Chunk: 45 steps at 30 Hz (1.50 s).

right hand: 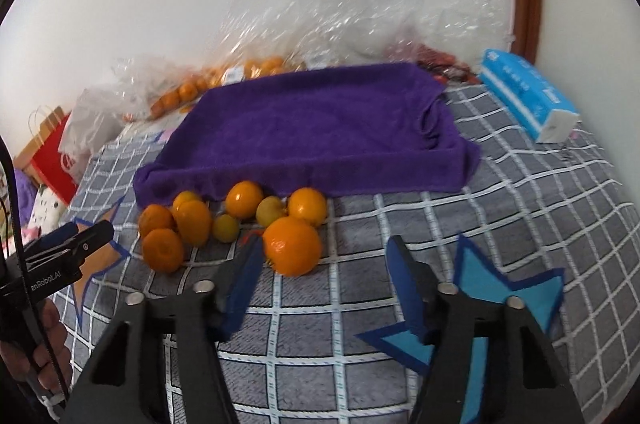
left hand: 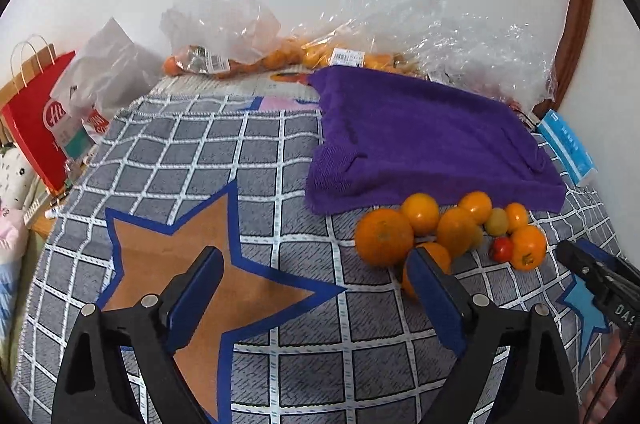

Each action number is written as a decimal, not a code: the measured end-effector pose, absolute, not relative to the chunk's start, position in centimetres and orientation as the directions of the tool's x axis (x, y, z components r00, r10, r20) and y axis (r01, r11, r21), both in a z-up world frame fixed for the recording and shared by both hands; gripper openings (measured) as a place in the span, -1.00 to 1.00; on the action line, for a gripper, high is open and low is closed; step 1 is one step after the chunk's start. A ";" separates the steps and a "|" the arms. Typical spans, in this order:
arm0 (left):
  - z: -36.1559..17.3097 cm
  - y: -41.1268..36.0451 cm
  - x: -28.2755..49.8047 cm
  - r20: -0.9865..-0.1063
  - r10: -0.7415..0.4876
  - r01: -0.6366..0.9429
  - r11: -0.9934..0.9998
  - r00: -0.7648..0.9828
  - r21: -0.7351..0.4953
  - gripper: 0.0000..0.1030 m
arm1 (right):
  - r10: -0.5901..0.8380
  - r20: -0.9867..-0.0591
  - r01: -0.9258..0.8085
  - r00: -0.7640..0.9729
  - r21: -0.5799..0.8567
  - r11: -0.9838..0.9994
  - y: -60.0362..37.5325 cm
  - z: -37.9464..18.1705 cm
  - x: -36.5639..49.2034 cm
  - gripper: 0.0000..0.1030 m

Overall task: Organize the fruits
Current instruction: 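Move both tools forward toward the row of oranges, then close right tool on a large orange while left tool grasps another large orange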

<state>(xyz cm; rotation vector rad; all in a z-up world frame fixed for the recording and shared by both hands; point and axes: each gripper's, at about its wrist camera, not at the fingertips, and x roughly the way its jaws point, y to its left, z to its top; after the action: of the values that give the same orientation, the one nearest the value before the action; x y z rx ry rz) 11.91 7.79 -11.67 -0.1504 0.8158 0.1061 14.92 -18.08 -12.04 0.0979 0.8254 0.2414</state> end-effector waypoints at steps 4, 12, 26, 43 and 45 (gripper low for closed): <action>-12.0 8.0 12.1 -0.738 -0.011 -0.137 0.981 0.674 -0.140 0.79 | 0.268 -0.722 -0.195 0.637 0.185 0.963 -17.2 -12.8 15.4 0.15; -12.5 8.0 12.3 -0.741 -0.007 -0.109 0.988 0.672 -0.107 0.79 | 0.263 -0.745 -0.209 0.613 0.168 0.963 -16.2 -14.3 16.5 0.02; -14.2 7.7 11.8 -0.748 -0.030 -0.072 0.992 0.663 -0.104 0.77 | 0.262 -0.761 -0.221 0.593 0.159 0.962 -15.1 -15.9 17.7 -0.21; -15.2 8.3 11.7 -0.771 0.003 -0.133 0.985 0.637 -0.106 0.73 | 0.176 -0.745 -0.168 0.643 0.086 0.982 -17.8 -15.7 15.8 -0.20; -15.3 8.4 11.7 -0.772 0.004 -0.137 0.985 0.636 -0.107 0.72 | 0.167 -0.746 -0.167 0.644 0.076 0.983 -17.7 -15.8 15.8 -0.20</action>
<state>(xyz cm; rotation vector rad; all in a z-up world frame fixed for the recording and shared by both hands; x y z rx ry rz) 11.66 8.39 -15.26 -0.1613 0.8786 0.0810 15.80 -17.65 -15.81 0.0000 0.8497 0.1906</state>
